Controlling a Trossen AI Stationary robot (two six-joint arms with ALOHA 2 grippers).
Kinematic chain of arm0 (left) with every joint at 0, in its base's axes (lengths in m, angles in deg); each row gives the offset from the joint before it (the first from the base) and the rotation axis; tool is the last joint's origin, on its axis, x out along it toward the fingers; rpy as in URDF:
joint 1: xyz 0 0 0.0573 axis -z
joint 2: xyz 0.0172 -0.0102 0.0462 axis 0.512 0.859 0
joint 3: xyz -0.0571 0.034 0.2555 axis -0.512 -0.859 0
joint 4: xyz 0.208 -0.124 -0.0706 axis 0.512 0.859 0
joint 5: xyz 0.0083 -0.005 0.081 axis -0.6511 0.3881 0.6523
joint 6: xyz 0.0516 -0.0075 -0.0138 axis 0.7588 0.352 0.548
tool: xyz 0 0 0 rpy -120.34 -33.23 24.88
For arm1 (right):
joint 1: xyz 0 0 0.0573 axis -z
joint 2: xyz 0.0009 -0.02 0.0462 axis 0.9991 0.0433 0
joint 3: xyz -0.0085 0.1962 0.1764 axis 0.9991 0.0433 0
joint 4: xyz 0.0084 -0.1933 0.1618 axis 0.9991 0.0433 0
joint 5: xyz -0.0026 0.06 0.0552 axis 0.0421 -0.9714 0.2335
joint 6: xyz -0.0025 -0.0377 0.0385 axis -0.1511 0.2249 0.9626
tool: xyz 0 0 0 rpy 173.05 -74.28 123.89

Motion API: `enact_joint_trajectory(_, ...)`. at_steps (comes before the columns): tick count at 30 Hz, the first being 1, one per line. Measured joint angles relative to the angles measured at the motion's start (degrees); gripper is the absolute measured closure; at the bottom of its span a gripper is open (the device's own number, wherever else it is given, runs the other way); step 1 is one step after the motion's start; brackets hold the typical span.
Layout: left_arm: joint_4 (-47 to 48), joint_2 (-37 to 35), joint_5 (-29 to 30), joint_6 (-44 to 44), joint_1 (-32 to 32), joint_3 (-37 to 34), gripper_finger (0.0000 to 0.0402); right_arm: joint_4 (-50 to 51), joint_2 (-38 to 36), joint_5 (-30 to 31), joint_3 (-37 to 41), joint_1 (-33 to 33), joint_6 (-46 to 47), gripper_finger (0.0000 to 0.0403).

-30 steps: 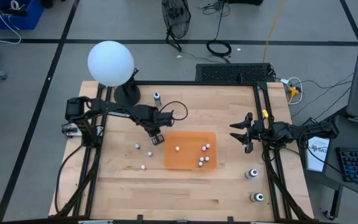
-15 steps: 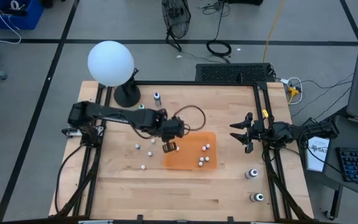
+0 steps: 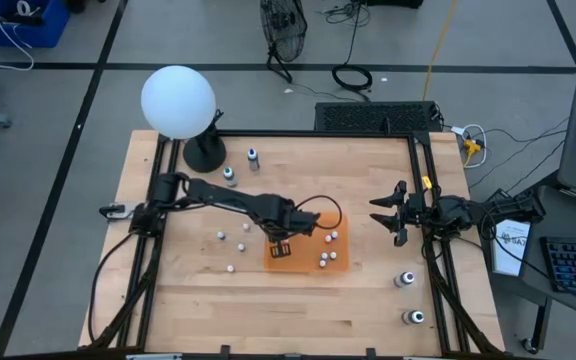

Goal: Pick & Place food coloring
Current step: Put the small orange food coloring bottle into the container, then put the small black food coloring bottle into the container

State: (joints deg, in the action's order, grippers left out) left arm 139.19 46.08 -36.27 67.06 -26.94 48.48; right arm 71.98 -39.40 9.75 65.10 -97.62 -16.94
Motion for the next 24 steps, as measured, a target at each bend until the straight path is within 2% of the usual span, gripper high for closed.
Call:
enact_joint_trajectory(8,-0.1,1.8,-1.9,-0.4,0.0,0.1,0.0332,0.0,0.0,0.0,0.0,0.0,0.0,0.0223)
enact_joint_trajectory(17,1.6,1.2,-1.6,-0.7,0.0,0.8,0.0188,0.0,0.0,0.0,0.0,0.0,0.0,0.0224)
enact_joint_trajectory(21,4.6,0.0,-1.0,-0.7,-0.1,3.5,0.016,0.0,0.0,0.0,0.0,0.0,0.0,0.0225)
enact_joint_trajectory(24,6.7,-2.3,1.0,-1.1,-0.1,4.5,0.0154,0.0,0.0,0.0,0.0,0.0,0.0,0.0226)
